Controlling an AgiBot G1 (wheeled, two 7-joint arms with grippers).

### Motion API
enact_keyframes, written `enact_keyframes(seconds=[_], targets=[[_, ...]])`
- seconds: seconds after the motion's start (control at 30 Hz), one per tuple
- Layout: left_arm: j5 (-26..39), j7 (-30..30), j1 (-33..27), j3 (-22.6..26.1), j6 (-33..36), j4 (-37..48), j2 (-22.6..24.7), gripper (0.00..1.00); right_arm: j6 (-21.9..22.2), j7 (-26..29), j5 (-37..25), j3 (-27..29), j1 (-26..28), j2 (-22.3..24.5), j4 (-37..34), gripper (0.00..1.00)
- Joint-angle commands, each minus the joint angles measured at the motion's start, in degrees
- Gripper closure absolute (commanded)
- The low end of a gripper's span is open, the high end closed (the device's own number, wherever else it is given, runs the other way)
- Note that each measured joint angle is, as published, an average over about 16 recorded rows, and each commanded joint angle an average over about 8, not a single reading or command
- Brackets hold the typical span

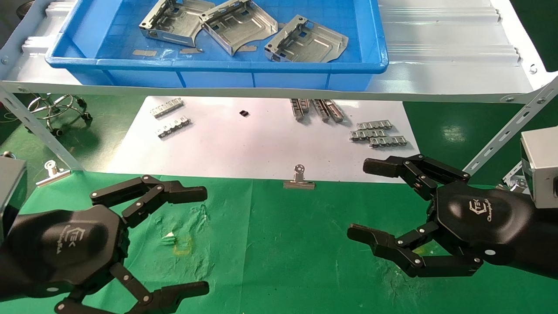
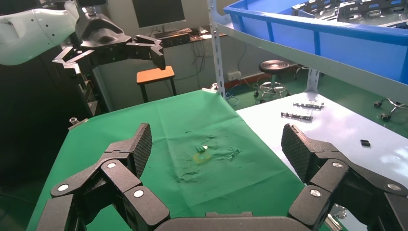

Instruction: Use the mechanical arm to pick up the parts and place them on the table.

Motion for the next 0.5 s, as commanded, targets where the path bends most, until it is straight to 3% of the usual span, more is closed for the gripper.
enact_keyframes(seconds=[0.03,0.5], targets=[[0.0,0.0,0.0,0.0,0.0,0.0,0.0,0.00,0.0,0.0,0.0,0.0,0.0,0.0,0.0,0.00],[0.0,0.0,0.0,0.0,0.0,0.0,0.0,0.00,0.0,0.0,0.0,0.0,0.0,0.0,0.0,0.00]])
